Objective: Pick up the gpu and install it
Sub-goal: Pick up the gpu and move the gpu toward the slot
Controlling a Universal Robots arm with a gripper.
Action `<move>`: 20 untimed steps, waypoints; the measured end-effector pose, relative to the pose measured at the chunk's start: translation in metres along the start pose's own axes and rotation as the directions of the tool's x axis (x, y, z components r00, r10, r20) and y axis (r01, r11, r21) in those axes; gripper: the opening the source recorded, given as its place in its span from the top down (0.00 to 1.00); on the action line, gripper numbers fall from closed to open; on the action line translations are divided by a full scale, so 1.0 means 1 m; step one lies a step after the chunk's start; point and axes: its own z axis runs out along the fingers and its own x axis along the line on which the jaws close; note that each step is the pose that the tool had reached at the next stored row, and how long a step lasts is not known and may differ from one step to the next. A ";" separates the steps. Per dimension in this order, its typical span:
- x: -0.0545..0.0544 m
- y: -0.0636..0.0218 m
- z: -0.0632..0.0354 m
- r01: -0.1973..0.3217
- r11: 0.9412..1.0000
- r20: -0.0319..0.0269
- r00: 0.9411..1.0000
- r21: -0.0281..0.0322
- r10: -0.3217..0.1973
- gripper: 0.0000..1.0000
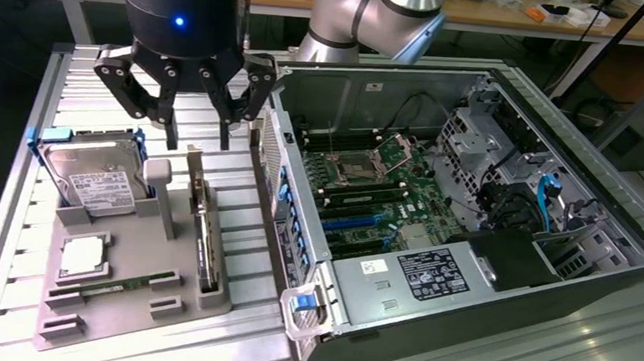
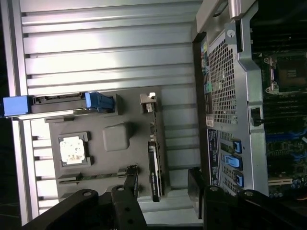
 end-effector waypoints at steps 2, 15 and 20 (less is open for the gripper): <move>0.000 -0.0007 0.0017 0.000 1.000 0.000 1.000 0.000 0.000 0.46; 0.000 -0.0056 0.0139 0.000 1.000 0.000 1.000 0.000 0.000 0.46; 0.000 -0.0073 0.0191 0.000 1.000 0.000 1.000 0.000 0.000 0.46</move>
